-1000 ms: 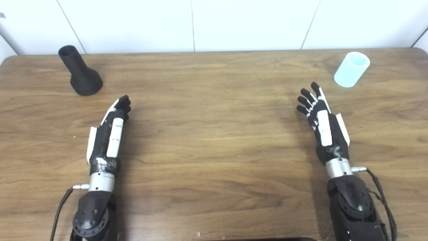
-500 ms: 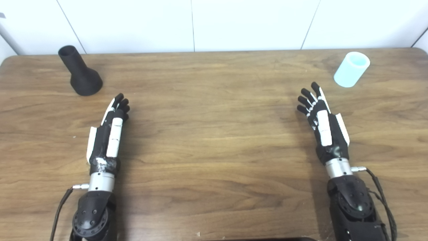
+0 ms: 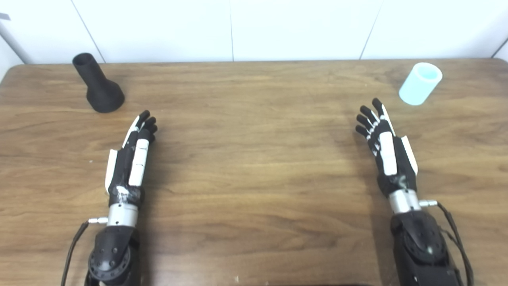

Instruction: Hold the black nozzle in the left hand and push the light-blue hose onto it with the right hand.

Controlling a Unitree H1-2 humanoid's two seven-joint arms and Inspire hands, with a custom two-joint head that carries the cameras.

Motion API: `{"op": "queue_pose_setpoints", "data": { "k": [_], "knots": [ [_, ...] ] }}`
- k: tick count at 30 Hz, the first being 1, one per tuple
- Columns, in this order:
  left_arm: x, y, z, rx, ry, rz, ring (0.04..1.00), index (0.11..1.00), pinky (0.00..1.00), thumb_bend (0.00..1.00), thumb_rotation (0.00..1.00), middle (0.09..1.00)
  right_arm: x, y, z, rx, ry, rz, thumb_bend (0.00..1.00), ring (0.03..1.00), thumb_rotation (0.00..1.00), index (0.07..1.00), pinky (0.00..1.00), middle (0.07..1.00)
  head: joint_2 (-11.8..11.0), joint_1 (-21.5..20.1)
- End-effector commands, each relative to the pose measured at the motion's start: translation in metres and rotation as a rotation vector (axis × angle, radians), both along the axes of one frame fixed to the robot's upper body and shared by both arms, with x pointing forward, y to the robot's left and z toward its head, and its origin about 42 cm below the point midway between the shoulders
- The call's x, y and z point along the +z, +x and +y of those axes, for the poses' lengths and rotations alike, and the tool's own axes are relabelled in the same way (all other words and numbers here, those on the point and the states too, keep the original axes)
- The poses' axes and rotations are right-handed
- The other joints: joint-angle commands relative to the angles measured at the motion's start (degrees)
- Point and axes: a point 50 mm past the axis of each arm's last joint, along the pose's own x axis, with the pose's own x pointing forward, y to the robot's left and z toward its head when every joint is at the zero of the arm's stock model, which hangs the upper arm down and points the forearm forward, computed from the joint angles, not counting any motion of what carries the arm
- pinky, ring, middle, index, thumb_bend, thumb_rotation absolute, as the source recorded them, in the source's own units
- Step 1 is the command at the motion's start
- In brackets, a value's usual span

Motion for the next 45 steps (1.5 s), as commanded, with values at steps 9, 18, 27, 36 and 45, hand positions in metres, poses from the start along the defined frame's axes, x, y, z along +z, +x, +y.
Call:
{"op": "queue_pose_setpoints", "data": {
  "k": [9,18,27,36,45],
  "knots": [
    [-0.028,-0.014,-0.030,0.016,-0.016,0.072,0.926,0.926,0.95,0.40,0.81,0.916,-0.048,-0.018,-0.028,0.006,0.004,0.081,0.49,0.928,1.00,1.000,0.90,0.941,-8.1,10.0],
    [-0.036,-0.010,-0.039,0.002,0.011,0.072,0.921,0.920,0.95,0.44,0.83,0.909,-0.053,-0.014,-0.033,0.005,0.035,0.094,0.62,0.880,1.00,0.976,0.80,0.912,-11.2,12.3],
    [-0.036,-0.011,-0.036,0.009,0.006,0.053,0.929,0.926,0.95,0.47,0.75,0.914,-0.054,-0.015,-0.029,0.007,0.036,0.091,0.69,0.847,0.97,0.941,0.74,0.889,-9.8,10.3],
    [-0.032,-0.001,-0.020,0.117,-0.036,0.001,0.910,0.925,0.92,0.56,0.31,0.903,-0.055,-0.012,-0.025,-0.003,0.030,0.091,0.73,0.857,0.95,0.954,0.77,0.895,-9.3,9.1],
    [0.018,0.041,0.025,0.254,0.128,-0.126,0.899,0.935,0.91,0.68,0.25,0.913,-0.049,-0.013,-0.022,0.001,0.012,0.090,0.66,0.870,0.96,0.968,0.80,0.899,-8.3,9.0]
  ]
}}
